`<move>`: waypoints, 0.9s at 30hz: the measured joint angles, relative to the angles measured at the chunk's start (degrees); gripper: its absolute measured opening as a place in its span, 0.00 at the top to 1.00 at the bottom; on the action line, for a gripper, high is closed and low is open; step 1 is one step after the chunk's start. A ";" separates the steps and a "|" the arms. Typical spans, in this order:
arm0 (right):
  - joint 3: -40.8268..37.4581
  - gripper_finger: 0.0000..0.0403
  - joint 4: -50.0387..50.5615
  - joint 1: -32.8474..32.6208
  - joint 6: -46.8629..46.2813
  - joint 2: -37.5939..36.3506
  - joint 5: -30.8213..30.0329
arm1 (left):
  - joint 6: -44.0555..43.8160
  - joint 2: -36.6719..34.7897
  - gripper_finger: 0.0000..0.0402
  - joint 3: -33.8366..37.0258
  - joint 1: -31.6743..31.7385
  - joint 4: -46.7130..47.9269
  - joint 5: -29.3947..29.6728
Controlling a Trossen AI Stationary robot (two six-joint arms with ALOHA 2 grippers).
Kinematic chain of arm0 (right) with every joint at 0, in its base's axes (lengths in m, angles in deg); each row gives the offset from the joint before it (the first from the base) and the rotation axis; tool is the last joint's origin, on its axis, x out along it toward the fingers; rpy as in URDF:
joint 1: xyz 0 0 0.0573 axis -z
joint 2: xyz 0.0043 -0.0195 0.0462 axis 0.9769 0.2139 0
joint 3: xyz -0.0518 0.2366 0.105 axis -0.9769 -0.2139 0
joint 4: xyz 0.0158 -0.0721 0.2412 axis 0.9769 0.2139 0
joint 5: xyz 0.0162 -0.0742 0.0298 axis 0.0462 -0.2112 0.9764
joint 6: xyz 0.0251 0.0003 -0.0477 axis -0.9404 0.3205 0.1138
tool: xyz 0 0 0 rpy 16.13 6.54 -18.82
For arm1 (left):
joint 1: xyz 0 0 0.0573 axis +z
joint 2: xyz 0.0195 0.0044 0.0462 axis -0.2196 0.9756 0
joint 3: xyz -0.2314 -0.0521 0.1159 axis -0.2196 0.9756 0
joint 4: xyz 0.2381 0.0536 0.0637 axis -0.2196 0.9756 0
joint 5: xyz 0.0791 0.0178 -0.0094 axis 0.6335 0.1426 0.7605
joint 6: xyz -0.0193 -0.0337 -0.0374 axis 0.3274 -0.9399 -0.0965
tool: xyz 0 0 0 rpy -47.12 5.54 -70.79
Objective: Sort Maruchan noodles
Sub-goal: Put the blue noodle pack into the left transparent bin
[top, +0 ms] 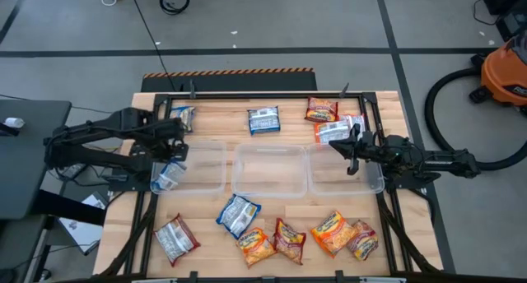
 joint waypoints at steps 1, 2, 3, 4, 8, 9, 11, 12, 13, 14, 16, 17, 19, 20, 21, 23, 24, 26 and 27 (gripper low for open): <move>0.00 0.96 0.14 0.00 0.00 0.00 0.00 | -0.51 -0.52 1.00 0.82 -0.01 0.04 0.96; 0.00 0.96 0.22 0.00 0.00 0.00 0.02 | -1.09 -0.96 1.00 1.51 0.02 0.00 1.74; 0.00 0.96 0.31 0.00 0.04 0.00 0.00 | -1.40 -1.27 1.00 2.14 0.17 0.00 2.58; 0.00 0.96 0.43 0.00 0.11 0.00 0.02 | -1.67 -1.54 1.00 2.73 0.33 -0.02 3.31; 0.00 0.96 0.46 0.00 0.13 0.00 0.01 | -2.10 -1.82 1.00 5.74 0.75 -0.05 4.32; 0.00 0.96 0.46 0.00 0.13 0.00 0.00 | -2.14 -1.79 1.00 6.64 0.75 -0.05 4.31; 0.00 0.96 0.44 0.00 0.08 0.00 0.01 | -2.35 -1.76 1.00 8.32 0.75 -0.02 4.19; 0.00 0.96 0.44 0.00 0.00 0.00 0.02 | -2.55 -1.66 1.00 9.09 0.75 0.02 4.16; 0.00 0.96 0.44 0.00 0.00 0.00 0.02 | -2.72 -1.61 1.00 9.64 0.75 -0.02 4.23; 0.00 0.96 0.44 0.00 -0.02 0.00 0.02 | -2.73 -1.66 1.00 9.99 0.75 -0.07 4.27; 0.00 0.96 0.42 0.00 -0.02 0.00 0.07 | -2.54 -1.72 1.00 10.14 0.75 -0.07 4.46; 0.00 0.96 0.42 0.00 -0.02 0.00 0.07 | -2.18 -1.72 0.99 10.14 0.75 -0.07 4.47; 0.00 0.96 0.42 0.00 0.04 0.00 0.07 | -1.06 -1.72 0.99 10.14 0.75 -0.04 4.69; 0.00 0.96 0.42 0.00 0.09 0.00 0.07 | -0.55 -1.72 0.99 10.14 0.75 -0.02 4.95; 0.00 0.96 0.42 0.00 0.09 0.00 0.07 | -0.13 -1.72 0.99 10.14 0.75 -0.05 5.30; 0.00 0.96 0.42 0.00 0.11 0.00 0.07 | 0.30 -1.72 0.99 10.14 0.75 -0.02 6.37; 0.00 0.96 0.40 0.00 0.11 0.00 0.07 | 0.31 -1.72 0.98 10.14 0.75 -0.02 7.29; 0.00 0.96 0.40 0.00 0.11 0.00 0.04 | 0.79 -1.70 0.98 10.14 0.75 -0.03 8.09; 0.00 0.96 0.40 0.00 0.11 0.00 0.07 | 1.60 -1.70 0.97 10.14 0.75 -0.02 8.18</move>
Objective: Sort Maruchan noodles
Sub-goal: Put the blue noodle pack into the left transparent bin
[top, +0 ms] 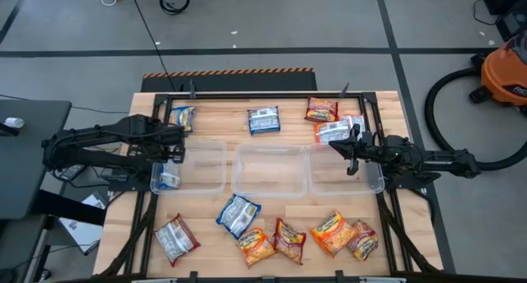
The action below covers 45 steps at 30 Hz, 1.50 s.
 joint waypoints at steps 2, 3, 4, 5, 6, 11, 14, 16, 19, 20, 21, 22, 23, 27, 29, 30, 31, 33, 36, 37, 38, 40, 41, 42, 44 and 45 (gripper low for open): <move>0.00 0.96 -0.02 0.00 0.01 0.00 0.00 | 1.28 0.00 0.93 0.00 0.00 0.00 0.31; 0.00 0.96 -0.02 0.00 0.02 0.00 0.00 | 1.66 0.00 0.91 0.00 0.00 0.00 0.41; 0.00 0.96 -0.02 0.00 0.02 0.00 -0.01 | 2.01 0.00 0.89 0.00 0.00 0.00 0.55; 0.00 0.96 -0.02 0.00 0.02 0.00 -0.01 | 2.44 0.00 0.86 0.00 0.00 0.00 0.87; 0.00 0.96 -0.02 0.00 0.02 0.00 0.00 | 3.02 0.00 0.83 0.00 0.00 0.00 1.17; 0.00 0.96 -0.02 0.00 0.02 0.00 -0.02 | 4.72 0.02 0.73 0.00 0.00 0.00 1.73; 0.00 0.96 -0.04 0.00 -0.11 0.00 -0.02 | 4.74 0.02 0.70 -0.02 0.00 0.00 1.12; 0.00 0.96 -0.04 0.00 -0.08 0.00 -0.02 | 4.72 0.02 0.68 -0.02 0.00 0.00 -0.04; 0.00 0.96 -0.04 0.00 -0.01 0.00 -0.02 | 4.68 0.04 0.66 -1.85 0.00 0.07 -1.93; 0.00 0.96 -0.04 0.00 -0.02 0.00 -0.02 | 4.50 0.04 0.66 -3.19 0.00 0.00 -2.15; 0.00 0.96 -0.04 0.00 0.00 0.00 -0.04 | 4.07 0.04 0.66 -4.76 0.00 -0.02 -1.91; 0.00 0.96 -0.05 0.00 0.00 0.00 -0.12 | 3.20 0.04 0.66 -6.50 0.00 0.02 -0.99; 0.00 0.96 -0.05 0.00 0.00 0.00 -0.15 | 2.42 0.04 0.66 -8.52 0.00 0.01 0.73; 0.00 0.96 -0.99 0.00 0.36 0.00 -0.17 | 0.29 -0.02 0.66 -15.55 0.00 -2.42 13.00; 0.00 0.96 -1.68 0.00 0.47 -0.02 -0.17 | 1.80 -0.04 0.66 -16.46 0.69 -7.90 18.32; 0.00 0.96 -1.66 0.00 0.51 -0.02 -0.20 | 3.55 -0.02 0.66 -16.44 1.79 -10.90 19.69; 0.00 0.96 -1.58 0.00 0.64 -0.01 -0.20 | 5.64 0.15 0.66 -16.27 3.31 -13.45 20.21; 0.00 0.96 -1.72 0.00 1.11 0.45 -0.17 | 10.20 2.01 0.66 -16.11 7.16 -16.74 20.34; 0.00 0.96 -2.54 0.00 1.94 1.51 -0.17 | 18.99 6.31 0.66 -16.06 13.62 -20.31 19.01; 0.00 0.96 -3.43 0.00 1.97 1.85 -0.15 | 22.68 7.89 0.66 -16.04 15.85 -21.57 17.27; 0.00 0.96 -4.61 0.00 1.99 2.10 -0.15 | 26.10 9.59 0.66 -16.04 18.20 -22.64 15.36; 0.00 0.96 -7.99 0.00 2.00 2.25 -0.06 | 31.96 13.16 0.66 -16.04 22.13 -24.32 11.56; 0.00 0.96 -10.12 0.00 2.01 2.25 -0.02 | 33.72 14.95 0.66 -16.03 23.84 -24.65 10.23; 0.00 0.96 -12.15 0.00 2.01 2.25 -0.02 | 34.68 16.80 0.66 -16.02 25.25 -24.79 8.98; 0.00 0.96 -16.46 0.00 1.77 2.25 0.04 | 34.64 19.91 0.66 -16.02 27.45 -24.76 8.52; 0.00 0.96 -18.65 0.00 0.94 2.24 0.08 | 34.31 21.37 0.66 -16.02 28.23 -24.85 9.08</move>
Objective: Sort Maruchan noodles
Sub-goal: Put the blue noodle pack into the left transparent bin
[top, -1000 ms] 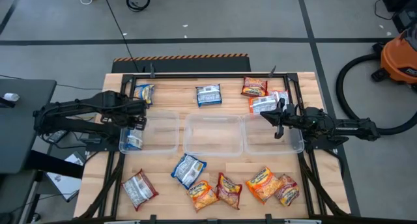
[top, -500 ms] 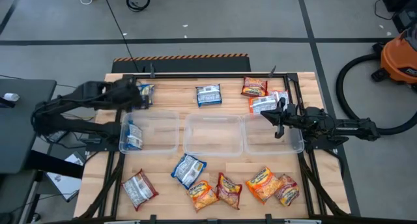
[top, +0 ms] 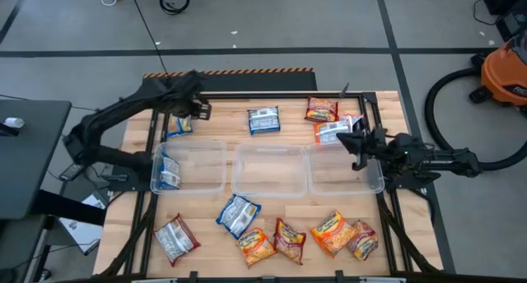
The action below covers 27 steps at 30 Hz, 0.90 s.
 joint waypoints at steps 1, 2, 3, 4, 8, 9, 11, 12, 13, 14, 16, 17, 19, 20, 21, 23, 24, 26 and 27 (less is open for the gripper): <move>0.02 0.96 -1.64 0.00 -1.36 -0.01 0.01 | -0.47 1.40 0.66 0.00 0.47 -0.50 1.15; 0.02 0.96 -2.90 0.00 -3.07 -0.01 0.01 | -1.47 2.75 0.66 0.00 0.85 -1.43 2.38; 0.02 0.96 -3.84 0.00 -4.92 0.01 0.02 | -2.79 4.09 0.66 0.00 1.30 -2.38 3.29; 0.02 0.96 -4.65 0.00 -6.94 -0.01 0.10 | -4.41 5.57 0.66 0.00 1.92 -3.23 3.71; 0.02 0.96 -5.24 0.00 -11.92 0.01 0.25 | -10.31 11.80 0.66 0.00 5.00 -4.16 1.58; 0.02 0.96 -5.48 0.00 -12.68 -0.01 0.26 | -11.62 13.40 0.66 0.00 5.50 -4.12 1.55; 0.02 0.96 -5.87 0.00 -13.03 0.01 0.27 | -13.43 15.90 0.66 0.02 6.01 -4.12 1.64; 0.02 0.96 -6.14 0.00 -13.03 0.00 0.27 | -14.26 16.94 0.66 0.02 6.04 -4.13 1.62; 0.02 0.96 -6.55 0.00 -13.09 -0.01 0.29 | -15.11 17.87 0.66 0.02 6.00 -4.11 1.57; 0.02 0.96 -6.87 0.00 -13.09 -0.01 0.29 | -15.90 18.72 0.66 0.02 5.99 -4.07 1.37; 0.02 0.96 -6.83 0.00 -13.09 -0.01 0.31 | -16.30 20.02 0.65 0.02 5.91 -4.07 1.02; 0.02 0.96 -6.72 0.00 -13.04 -0.01 0.31 | -16.65 20.77 0.65 0.02 5.93 -4.05 0.41; 0.02 0.96 -6.71 0.00 -12.63 -0.01 0.31 | -17.69 22.51 0.62 0.02 5.95 -3.98 -0.82; 0.02 0.96 -6.57 0.00 -12.64 -0.01 0.32 | -18.04 23.20 0.60 0.02 5.95 -3.71 -0.97; 0.02 0.96 -6.40 0.00 -12.65 -0.01 0.34 | -19.02 23.81 0.59 0.02 5.95 -3.09 -0.71; 0.02 0.96 -6.25 0.00 -12.64 -0.01 0.54 | -21.21 25.18 0.56 0.02 6.09 -0.92 0.45; 0.02 0.96 -6.08 0.00 -12.81 -0.01 0.99 | -22.48 25.89 0.54 0.02 6.26 0.51 0.75; 0.02 0.96 -5.35 0.00 -13.84 0.01 2.04 | -24.94 26.91 0.51 0.02 6.57 3.74 0.84; 0.02 0.96 -5.05 0.00 -14.28 0.01 2.43 | -25.80 27.34 0.50 0.02 6.57 4.70 1.03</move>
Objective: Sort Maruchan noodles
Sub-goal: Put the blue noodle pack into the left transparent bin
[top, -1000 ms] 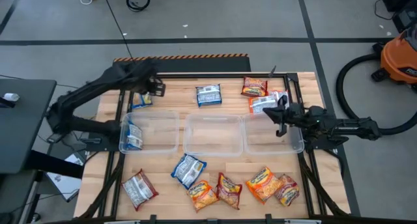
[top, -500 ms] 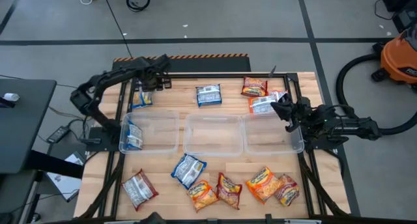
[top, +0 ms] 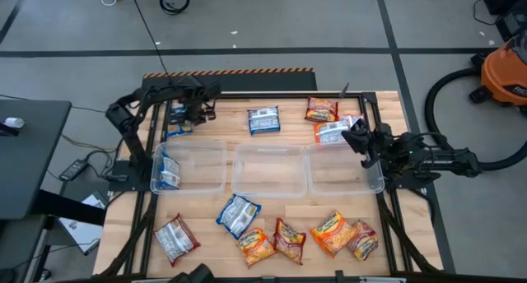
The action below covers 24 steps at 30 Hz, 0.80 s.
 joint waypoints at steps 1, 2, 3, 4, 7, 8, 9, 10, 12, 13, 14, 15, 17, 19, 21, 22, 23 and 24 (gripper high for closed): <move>0.00 0.96 0.40 0.00 -0.18 -0.02 0.57 | -0.76 0.39 0.49 0.00 -0.05 0.48 0.27; 0.00 0.96 1.03 -0.01 -0.24 -0.02 1.10 | -0.89 0.73 0.48 0.00 -0.08 0.50 0.75; 0.00 0.96 1.67 -0.01 -0.31 0.00 1.61 | -0.97 1.04 0.48 0.00 -0.15 0.47 1.22; 0.00 0.96 2.02 0.00 -0.39 0.00 1.93 | -1.20 1.41 0.47 0.00 -0.17 0.56 1.49; 0.00 0.96 2.12 0.00 -1.41 0.00 2.28 | -1.89 3.59 0.47 0.00 0.63 0.65 1.10; 0.00 0.96 2.14 0.00 -1.71 0.00 2.30 | -1.66 4.43 0.47 0.00 1.09 0.67 0.69; 0.00 0.96 2.12 0.00 -2.18 0.00 2.30 | -1.11 5.28 0.47 0.00 1.43 0.65 0.38; 0.00 0.96 2.12 0.00 -2.86 -0.01 2.32 | -0.89 5.99 0.47 0.00 1.78 0.59 0.02; 0.00 0.96 2.19 0.00 -4.07 -0.01 2.32 | -0.52 7.10 0.47 0.00 2.25 0.63 -0.38; 0.00 0.96 2.19 0.00 -4.54 0.00 2.32 | -0.16 7.32 0.47 0.00 2.23 0.67 -0.65; 0.00 0.96 2.19 0.00 -4.64 0.00 2.32 | 0.50 7.38 0.47 0.00 2.23 0.70 -1.01; 0.00 0.96 2.21 0.00 -4.64 0.00 2.32 | 1.13 7.38 0.47 0.00 2.23 0.67 -1.40; 0.00 0.96 2.21 0.00 -4.36 0.00 2.31 | 2.33 7.38 0.48 0.00 2.00 0.76 -2.30; 0.00 0.96 2.26 0.00 -3.85 0.00 2.30 | 2.59 7.38 0.51 0.00 1.74 1.59 -2.41; 0.00 0.96 2.32 0.00 -3.31 0.00 2.28 | 2.58 7.38 0.56 0.00 1.70 2.10 -2.42; 0.00 0.96 2.34 0.00 -3.20 0.00 2.30 | 2.58 7.38 0.59 0.00 1.73 1.96 -2.40; 0.00 0.96 2.32 0.00 -3.14 0.00 2.28 | 2.58 7.38 0.61 0.00 1.75 1.96 -2.31; 0.00 0.96 2.34 0.00 -3.12 -0.01 2.28 | 2.58 7.38 0.64 0.00 1.88 2.00 -2.11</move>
